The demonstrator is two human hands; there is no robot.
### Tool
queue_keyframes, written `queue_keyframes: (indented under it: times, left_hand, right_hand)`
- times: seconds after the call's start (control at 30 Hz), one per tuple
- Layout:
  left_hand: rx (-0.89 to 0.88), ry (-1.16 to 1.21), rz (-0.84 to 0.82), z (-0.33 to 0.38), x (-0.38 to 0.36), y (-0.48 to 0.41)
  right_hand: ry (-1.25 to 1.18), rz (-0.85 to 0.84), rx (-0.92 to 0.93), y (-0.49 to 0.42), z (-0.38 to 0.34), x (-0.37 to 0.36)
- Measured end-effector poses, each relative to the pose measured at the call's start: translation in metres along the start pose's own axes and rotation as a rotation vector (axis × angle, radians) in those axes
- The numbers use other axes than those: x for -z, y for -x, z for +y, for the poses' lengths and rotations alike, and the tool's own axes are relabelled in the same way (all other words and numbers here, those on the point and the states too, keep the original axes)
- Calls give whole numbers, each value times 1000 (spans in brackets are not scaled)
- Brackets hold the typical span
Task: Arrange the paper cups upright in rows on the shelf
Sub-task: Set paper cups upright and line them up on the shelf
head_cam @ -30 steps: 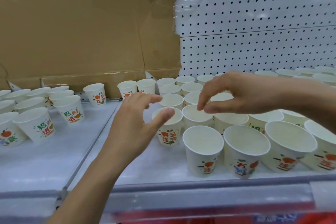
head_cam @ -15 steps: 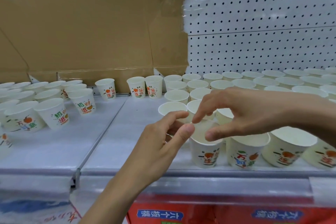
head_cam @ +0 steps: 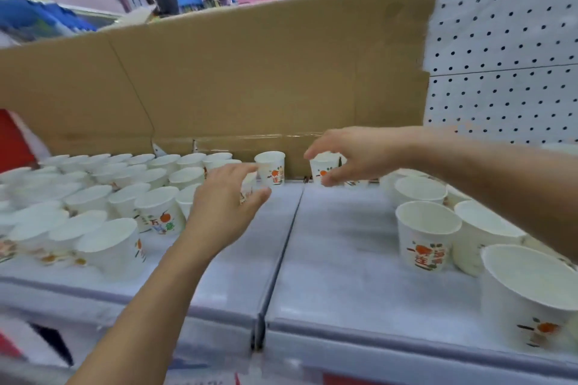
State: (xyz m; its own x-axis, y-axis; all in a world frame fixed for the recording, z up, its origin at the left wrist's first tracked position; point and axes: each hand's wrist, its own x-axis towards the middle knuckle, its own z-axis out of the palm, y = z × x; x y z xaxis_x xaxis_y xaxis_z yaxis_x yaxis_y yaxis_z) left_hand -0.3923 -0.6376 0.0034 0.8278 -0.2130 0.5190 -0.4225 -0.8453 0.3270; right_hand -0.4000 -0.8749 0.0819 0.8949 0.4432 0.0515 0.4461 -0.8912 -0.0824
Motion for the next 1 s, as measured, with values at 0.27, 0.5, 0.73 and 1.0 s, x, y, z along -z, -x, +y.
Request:
queue_keyframes:
  times: [0.27, 0.5, 0.73, 1.0]
  left_hand:
    - [154, -227, -184, -92, 19, -18]
    - [109, -405, -138, -97, 15, -31]
    - [98, -256, -136, -93, 14, -37]
    - [86, 62, -236, -70, 3, -42]
  right_hand:
    - [-184, 76, -22, -114, -71, -53]
    - [-340, 197, -221, -157, -90, -68]
    - [-314, 113, -244, -142, -91, -57]
    - [-130, 43, -271, -113, -73, -41]
